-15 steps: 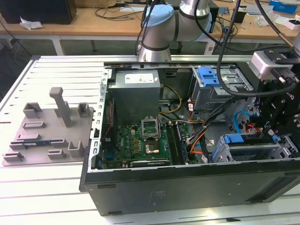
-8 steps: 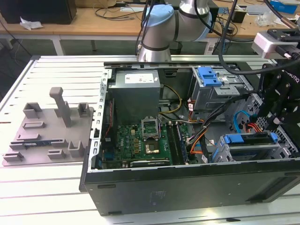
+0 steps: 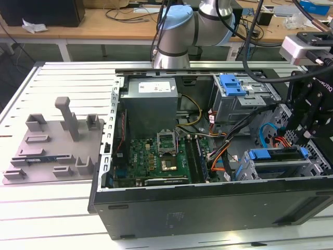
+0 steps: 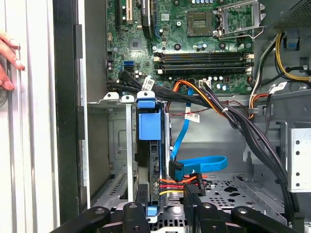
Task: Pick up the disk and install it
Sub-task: 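Insert the second disk wire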
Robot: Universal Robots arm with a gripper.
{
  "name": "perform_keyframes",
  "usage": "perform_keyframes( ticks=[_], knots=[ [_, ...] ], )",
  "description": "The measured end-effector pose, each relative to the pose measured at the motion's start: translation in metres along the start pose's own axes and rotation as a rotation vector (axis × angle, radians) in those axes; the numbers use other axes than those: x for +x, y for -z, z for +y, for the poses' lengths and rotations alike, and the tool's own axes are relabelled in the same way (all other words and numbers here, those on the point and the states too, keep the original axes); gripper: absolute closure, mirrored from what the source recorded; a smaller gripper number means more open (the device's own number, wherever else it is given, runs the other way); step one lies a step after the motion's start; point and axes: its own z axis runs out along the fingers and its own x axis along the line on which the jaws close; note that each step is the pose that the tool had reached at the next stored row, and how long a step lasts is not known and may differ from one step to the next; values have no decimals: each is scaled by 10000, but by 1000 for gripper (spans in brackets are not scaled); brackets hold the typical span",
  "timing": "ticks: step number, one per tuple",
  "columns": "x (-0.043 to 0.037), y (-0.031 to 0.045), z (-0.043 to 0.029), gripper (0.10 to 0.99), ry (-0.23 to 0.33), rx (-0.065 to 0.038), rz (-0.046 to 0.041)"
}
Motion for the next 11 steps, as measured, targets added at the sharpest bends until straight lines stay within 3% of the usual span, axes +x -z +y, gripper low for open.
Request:
perform_keyframes(
  ticks=[6,9,10,11],
  knots=[
    [-8,0,0,659,0,0,13],
    [-130,9,-28,659,9,-97,603],
    [-151,12,-29,659,10,-110,731],
    [-205,15,-32,659,11,-130,1004]
  ],
)
